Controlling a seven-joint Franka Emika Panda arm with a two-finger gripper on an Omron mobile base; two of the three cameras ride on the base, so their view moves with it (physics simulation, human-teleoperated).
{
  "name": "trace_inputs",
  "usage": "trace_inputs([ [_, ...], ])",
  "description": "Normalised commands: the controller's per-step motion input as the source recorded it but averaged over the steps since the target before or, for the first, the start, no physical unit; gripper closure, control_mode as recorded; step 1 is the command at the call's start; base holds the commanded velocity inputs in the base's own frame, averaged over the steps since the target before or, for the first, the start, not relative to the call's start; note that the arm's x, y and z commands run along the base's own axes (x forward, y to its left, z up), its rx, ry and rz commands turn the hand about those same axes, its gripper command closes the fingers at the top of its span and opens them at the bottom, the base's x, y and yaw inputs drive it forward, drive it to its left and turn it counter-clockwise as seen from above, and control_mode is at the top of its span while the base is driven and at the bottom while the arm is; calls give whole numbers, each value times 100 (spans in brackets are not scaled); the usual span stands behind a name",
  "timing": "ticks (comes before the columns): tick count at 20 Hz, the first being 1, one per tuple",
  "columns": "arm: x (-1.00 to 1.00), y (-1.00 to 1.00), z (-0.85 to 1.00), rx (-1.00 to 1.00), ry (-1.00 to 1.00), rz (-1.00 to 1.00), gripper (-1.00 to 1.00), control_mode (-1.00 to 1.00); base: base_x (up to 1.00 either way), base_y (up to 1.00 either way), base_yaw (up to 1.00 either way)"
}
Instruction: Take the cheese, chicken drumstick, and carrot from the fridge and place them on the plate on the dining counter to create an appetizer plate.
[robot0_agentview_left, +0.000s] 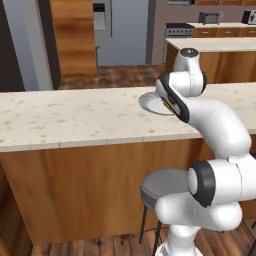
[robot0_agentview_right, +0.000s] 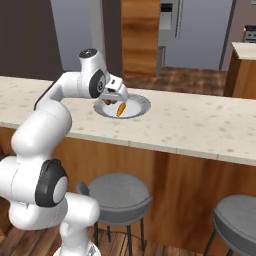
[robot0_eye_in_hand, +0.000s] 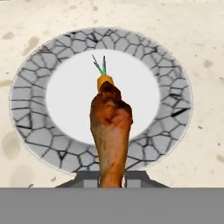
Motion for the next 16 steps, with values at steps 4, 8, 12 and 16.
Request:
trace_inputs([
  [4, 40, -2, -5, 0, 0, 4, 100, -100, 0, 0, 0],
  [8, 44, 1, 0, 0, 4, 0, 100, -100, 0, 0, 0],
  [12, 25, 3, -14, 0, 6, 0, 100, -100, 0, 0, 0],
  [16, 9, 10, -33, 0, 3, 0, 100, -100, 0, 0, 0],
])
